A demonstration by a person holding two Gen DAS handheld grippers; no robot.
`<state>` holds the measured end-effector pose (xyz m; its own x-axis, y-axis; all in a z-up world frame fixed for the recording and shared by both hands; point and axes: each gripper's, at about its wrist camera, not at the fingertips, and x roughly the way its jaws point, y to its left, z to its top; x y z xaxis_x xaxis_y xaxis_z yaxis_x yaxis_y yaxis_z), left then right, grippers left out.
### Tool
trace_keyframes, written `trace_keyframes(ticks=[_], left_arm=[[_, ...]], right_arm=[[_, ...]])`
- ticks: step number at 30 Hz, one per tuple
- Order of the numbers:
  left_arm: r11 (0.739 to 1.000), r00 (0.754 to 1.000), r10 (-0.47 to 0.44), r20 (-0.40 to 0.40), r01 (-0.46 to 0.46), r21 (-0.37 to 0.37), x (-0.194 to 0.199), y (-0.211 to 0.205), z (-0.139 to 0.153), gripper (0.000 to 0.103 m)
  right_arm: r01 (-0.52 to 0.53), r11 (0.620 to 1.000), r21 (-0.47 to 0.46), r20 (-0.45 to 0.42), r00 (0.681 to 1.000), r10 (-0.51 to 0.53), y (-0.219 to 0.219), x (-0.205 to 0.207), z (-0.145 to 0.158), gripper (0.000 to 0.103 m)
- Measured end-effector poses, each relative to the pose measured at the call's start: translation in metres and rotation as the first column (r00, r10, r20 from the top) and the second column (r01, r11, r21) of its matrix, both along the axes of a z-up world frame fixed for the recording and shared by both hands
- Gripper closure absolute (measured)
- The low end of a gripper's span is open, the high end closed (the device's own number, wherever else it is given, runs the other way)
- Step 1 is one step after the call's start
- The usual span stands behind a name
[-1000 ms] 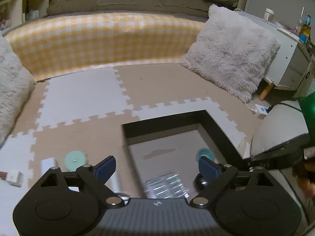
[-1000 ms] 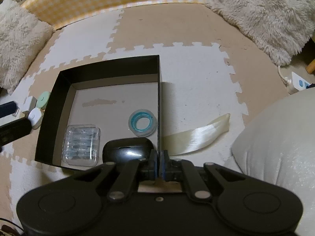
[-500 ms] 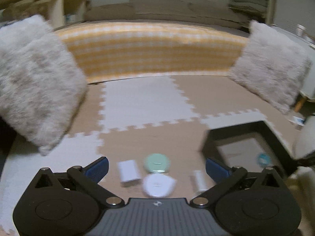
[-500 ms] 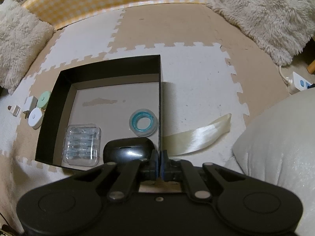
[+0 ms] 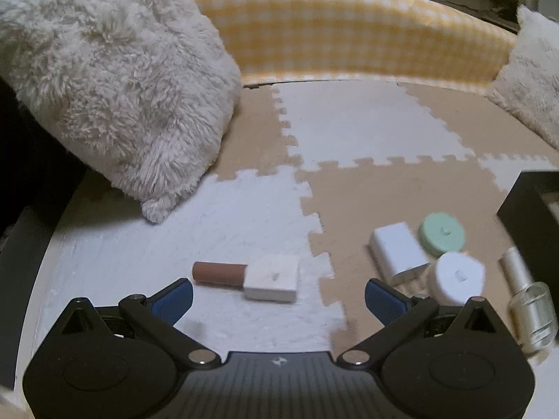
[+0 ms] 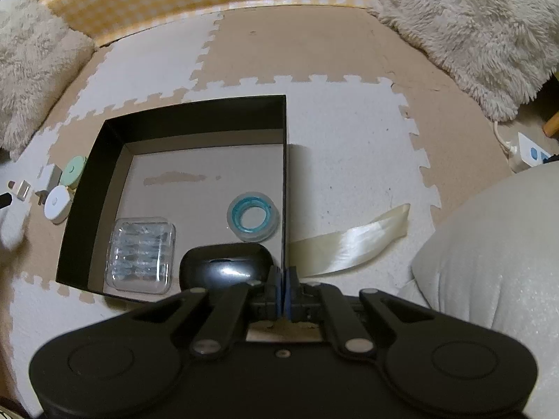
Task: Organize rigid objects
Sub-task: 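Lower the left gripper onto the brown-and-white tube and close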
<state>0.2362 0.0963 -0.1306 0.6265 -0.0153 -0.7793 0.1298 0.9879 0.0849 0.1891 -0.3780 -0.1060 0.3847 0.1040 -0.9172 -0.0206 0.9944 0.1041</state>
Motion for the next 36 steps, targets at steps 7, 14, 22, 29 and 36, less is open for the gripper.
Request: trace_keyframes(ticks=[7, 14, 22, 29, 36], left_arm=[[1.000, 1.000, -0.024, -0.002, 0.024, -0.003, 0.011, 0.014, -0.018, 0.000], [0.998, 0.998, 0.055, -0.007, -0.055, -0.016, 0.030, 0.034, -0.027, 0.000], [0.998, 0.999, 0.026, -0.032, -0.028, -0.053, 0.040, 0.038, -0.038, 0.001], [0.996, 0.999, 0.039, -0.023, -0.041, -0.078, 0.042, 0.037, -0.036, 0.017], [0.995, 0.996, 0.075, -0.052, -0.078, -0.061, 0.044, 0.034, -0.036, 0.017]], right_arm=[[-0.027, 0.999, -0.045, -0.005, 1.000, 0.027, 0.007, 0.002, 0.000, 0.100], [-0.025, 0.999, -0.047, -0.009, 1.000, 0.025, 0.006, 0.002, 0.001, 0.099], [-0.029, 0.998, -0.054, -0.010, 1.000, 0.028, 0.007, 0.002, 0.001, 0.099], [-0.029, 0.998, -0.061, -0.002, 1.000, 0.029, 0.009, 0.002, 0.003, 0.099], [-0.029, 0.998, -0.064, 0.002, 1.000, 0.029, 0.009, 0.002, 0.004, 0.099]])
